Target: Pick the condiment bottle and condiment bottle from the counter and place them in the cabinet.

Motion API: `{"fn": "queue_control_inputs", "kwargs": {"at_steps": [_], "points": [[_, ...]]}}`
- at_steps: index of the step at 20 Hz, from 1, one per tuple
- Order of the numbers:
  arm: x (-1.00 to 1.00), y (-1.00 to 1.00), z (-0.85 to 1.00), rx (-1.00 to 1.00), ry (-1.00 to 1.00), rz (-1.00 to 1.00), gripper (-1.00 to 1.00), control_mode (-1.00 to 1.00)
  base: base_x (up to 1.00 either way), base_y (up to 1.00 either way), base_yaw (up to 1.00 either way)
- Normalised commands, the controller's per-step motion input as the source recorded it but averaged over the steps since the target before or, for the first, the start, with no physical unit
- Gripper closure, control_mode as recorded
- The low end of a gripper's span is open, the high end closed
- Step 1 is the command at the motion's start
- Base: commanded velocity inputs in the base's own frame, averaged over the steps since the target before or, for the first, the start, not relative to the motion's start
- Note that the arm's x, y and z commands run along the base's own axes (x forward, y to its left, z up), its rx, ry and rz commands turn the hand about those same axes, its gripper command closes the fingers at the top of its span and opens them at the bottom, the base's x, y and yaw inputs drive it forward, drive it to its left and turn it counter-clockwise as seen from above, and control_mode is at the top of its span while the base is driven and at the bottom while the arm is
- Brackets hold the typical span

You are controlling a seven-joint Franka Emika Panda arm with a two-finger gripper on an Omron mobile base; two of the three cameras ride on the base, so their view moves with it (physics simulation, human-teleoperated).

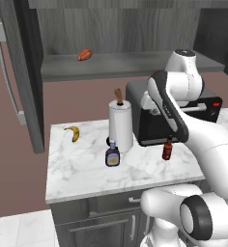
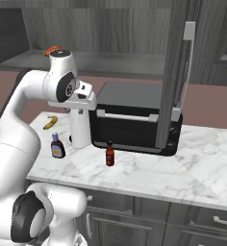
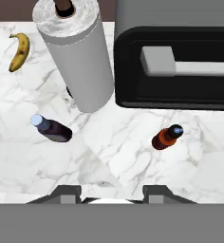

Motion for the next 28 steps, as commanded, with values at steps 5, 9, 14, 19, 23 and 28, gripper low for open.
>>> {"fn": "queue_control_inputs", "kwargs": {"at_steps": [5, 9, 14, 19, 23, 28], "points": [[0.0, 0.0, 0.0, 0.02, 0.0, 0.0, -1.0, -1.0, 0.0, 0.0, 0.0], [-0.03, 0.0, -0.02, 0.0, 0.0, 0.0, -1.0, -1.0, 0.0, 0.0, 0.0], [-0.25, 0.0, -0.09, 0.0, 0.0, 0.0, -1.0, -1.0, 0.0, 0.0, 0.0], [-0.34, -0.06, -0.22, 0.0, -0.02, 0.0, -1.0, -1.0, 0.0, 0.0, 0.0], [-0.37, -0.16, -0.23, 0.0, -0.05, 0.0, -1.0, -1.0, 0.0, 0.0, 0.0], [-0.2, -0.24, -0.17, -0.01, -0.05, 0.0, -1.0, -1.0, 0.0, 0.0, 0.0]]}}
